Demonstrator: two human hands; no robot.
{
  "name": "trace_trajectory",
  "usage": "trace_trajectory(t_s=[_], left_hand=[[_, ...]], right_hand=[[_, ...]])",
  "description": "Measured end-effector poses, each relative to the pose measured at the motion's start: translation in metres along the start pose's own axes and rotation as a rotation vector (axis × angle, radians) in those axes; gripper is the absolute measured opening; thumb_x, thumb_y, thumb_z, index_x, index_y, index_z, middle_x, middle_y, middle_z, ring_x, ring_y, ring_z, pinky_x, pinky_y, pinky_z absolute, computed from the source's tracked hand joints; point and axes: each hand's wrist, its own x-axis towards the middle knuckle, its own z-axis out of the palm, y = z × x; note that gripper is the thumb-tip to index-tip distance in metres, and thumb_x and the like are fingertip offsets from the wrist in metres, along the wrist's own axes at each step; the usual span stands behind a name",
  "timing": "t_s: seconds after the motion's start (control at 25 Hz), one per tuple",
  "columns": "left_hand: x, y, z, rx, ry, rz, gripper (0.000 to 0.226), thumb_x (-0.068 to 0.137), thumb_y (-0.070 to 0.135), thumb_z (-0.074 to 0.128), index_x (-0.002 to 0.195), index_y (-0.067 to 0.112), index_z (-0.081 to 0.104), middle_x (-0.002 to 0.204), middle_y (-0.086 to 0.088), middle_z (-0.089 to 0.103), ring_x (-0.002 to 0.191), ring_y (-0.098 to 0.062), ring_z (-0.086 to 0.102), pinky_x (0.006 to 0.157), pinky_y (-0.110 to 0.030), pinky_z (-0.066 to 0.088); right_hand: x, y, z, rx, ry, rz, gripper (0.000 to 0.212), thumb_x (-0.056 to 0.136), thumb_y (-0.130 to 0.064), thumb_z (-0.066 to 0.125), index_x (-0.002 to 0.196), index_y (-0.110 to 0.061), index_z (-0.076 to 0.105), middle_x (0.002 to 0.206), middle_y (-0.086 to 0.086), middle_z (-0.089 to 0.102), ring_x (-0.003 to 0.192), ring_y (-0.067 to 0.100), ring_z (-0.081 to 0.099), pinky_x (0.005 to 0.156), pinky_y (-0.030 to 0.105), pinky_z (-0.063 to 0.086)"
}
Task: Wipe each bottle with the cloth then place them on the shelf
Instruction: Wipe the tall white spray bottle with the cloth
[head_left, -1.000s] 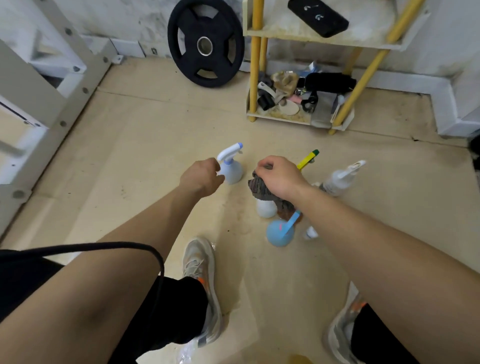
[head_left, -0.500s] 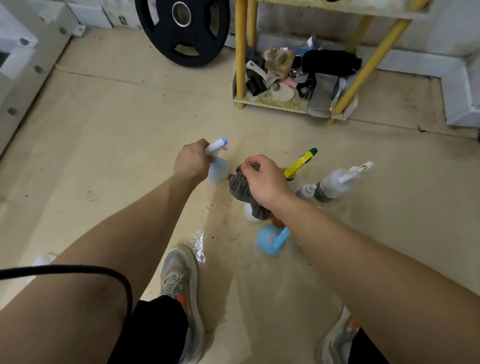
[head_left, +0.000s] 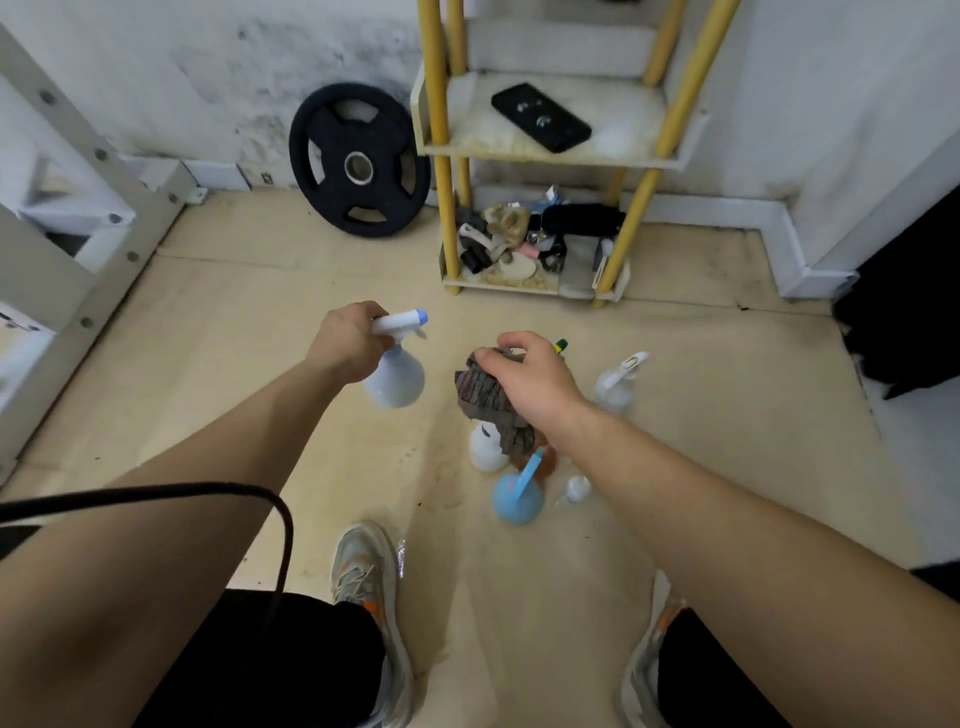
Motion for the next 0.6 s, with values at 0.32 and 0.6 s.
trace_trajectory(t_s=[0.32, 0.6], left_hand=[[-0.076, 0.093, -0.074, -0.105, 0.081, 0.289, 0.021, 0.093, 0.024, 0.067, 0.110, 0.011, 0.067, 0.095, -0.008, 0.065, 0.081, -0.025, 0.056, 0.066, -0.036, 0.043], [-0.103, 0.149, -0.073, -0.661, -0.013, 0.343, 0.023, 0.101, 0.030, 0.056, 0.107, 0.007, 0.056, 0.114, -0.020, 0.065, 0.105, -0.035, 0.068, 0.089, -0.047, 0.059]], right_hand=[[-0.071, -0.047, -0.084, 0.351, 0.058, -0.106, 0.021, 0.081, -0.017, 0.084, 0.097, -0.013, 0.071, 0.101, 0.012, 0.075, 0.089, 0.024, 0.074, 0.063, 0.032, 0.060], [-0.072, -0.049, -0.125, 0.570, 0.152, -0.163, 0.008, 0.092, -0.008, 0.069, 0.100, -0.006, 0.071, 0.100, 0.014, 0.074, 0.091, 0.026, 0.072, 0.075, 0.038, 0.060]])
